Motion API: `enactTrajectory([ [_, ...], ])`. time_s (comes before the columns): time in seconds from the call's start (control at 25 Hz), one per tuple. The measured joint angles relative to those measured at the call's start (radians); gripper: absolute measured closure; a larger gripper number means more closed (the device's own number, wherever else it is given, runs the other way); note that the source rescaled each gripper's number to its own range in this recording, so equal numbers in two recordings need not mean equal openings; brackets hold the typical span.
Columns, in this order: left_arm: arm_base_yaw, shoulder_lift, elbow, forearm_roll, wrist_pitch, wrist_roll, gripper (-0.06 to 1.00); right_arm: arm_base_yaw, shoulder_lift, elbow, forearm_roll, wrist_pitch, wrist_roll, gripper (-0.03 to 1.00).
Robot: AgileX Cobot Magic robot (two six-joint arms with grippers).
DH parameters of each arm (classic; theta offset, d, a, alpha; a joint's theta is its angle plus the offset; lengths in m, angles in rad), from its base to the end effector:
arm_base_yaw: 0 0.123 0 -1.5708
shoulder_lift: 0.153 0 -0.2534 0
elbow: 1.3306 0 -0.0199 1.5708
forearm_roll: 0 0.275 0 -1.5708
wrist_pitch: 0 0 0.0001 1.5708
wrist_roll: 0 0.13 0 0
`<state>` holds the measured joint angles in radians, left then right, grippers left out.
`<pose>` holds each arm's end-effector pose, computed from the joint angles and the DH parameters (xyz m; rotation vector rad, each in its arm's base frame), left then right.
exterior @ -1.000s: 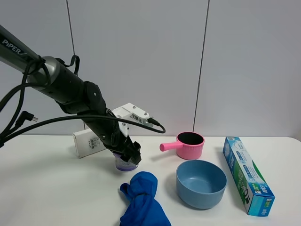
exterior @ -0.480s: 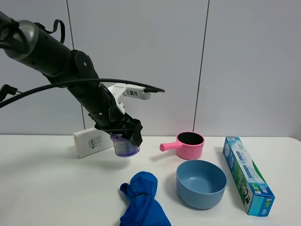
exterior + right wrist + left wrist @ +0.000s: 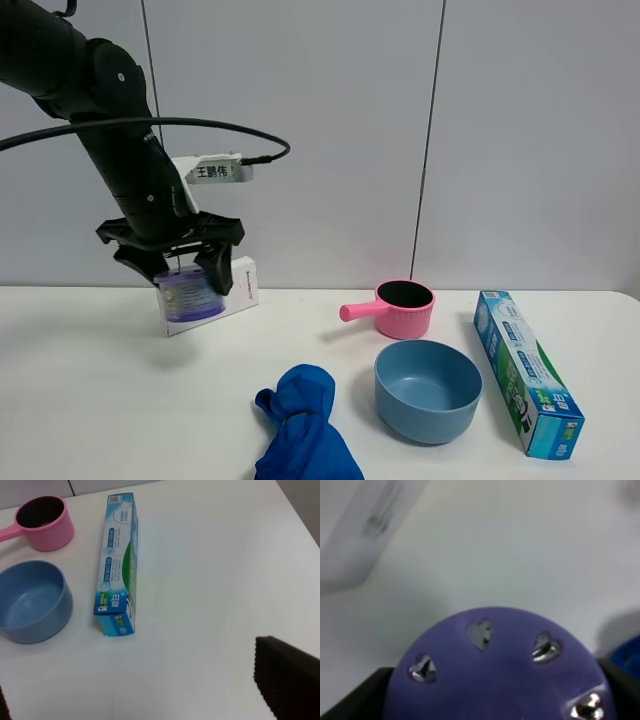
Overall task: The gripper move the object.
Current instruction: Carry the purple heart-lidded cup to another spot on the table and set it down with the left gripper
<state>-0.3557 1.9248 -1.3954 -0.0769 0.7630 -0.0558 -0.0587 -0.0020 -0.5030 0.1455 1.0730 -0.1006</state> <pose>0.3975 -0.1550 0.1236 0.3536 2.7679 -0.1920 0.0819 0.0118 0.2719 -0.0510 2.0431 0.0748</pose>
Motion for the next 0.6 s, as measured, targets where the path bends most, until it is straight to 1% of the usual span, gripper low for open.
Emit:
enactTrajectory([
  [0.04, 0.0, -0.002, 0.002, 0.017, 0.023, -0.005, 0.93, 0.0, 0.0, 0.0, 0.0, 0.0, 0.0, -0.03],
  [0.12, 0.0, -0.013, 0.016, 0.02, 0.029, -0.01, 0.93, 0.0, 0.0, 0.0, 0.0, 0.0, 0.0, -0.03],
  [0.36, 0.0, -0.082, 0.16, -0.003, -0.014, -0.013, 0.93, 0.0, 0.0, 0.0, 0.0, 0.0, 0.0, -0.03],
  [0.52, -0.004, -0.13, 0.27, -0.01, -0.087, -0.013, 0.93, 0.0, 0.0, 0.0, 0.0, 0.0, 0.0, -0.03],
  [0.6, -0.016, -0.154, 0.322, -0.019, -0.158, -0.013, 0.93, 0.0, 0.0, 0.0, 0.0, 0.0, 0.0, -0.03],
])
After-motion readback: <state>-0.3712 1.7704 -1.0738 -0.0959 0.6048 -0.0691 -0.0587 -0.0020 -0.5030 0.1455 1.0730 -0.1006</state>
